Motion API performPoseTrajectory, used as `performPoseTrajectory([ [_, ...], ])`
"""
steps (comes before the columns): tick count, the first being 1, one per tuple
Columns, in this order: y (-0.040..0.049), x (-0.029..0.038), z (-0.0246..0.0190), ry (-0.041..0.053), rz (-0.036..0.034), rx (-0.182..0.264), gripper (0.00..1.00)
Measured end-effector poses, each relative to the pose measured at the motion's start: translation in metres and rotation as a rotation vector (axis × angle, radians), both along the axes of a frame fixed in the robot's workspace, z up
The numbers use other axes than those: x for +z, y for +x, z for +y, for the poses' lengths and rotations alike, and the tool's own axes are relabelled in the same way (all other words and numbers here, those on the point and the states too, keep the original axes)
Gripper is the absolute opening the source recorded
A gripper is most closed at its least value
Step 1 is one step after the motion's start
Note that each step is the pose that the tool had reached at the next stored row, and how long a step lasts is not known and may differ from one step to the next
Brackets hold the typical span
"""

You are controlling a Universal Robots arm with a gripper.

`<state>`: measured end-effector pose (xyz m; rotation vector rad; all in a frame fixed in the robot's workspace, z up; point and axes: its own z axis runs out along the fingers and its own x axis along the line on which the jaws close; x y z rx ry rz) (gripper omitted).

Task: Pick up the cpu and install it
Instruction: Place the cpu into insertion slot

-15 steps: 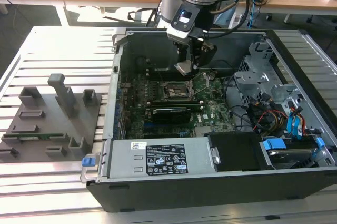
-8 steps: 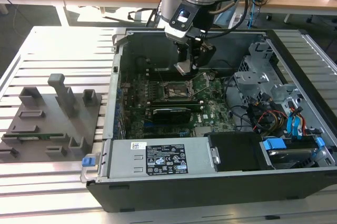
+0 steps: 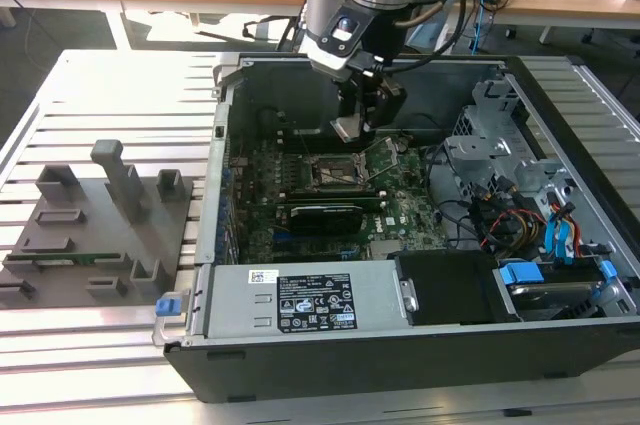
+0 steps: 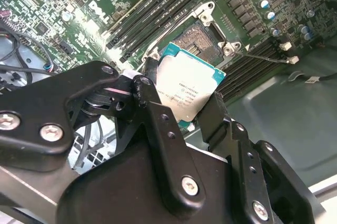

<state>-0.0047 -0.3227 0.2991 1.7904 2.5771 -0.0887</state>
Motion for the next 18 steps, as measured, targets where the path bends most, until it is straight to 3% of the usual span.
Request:
performPoseTrajectory([
  [18, 0.0000, -0.0002, 0.0000, -0.0001, 0.0000, -0.138, 0.55],
])
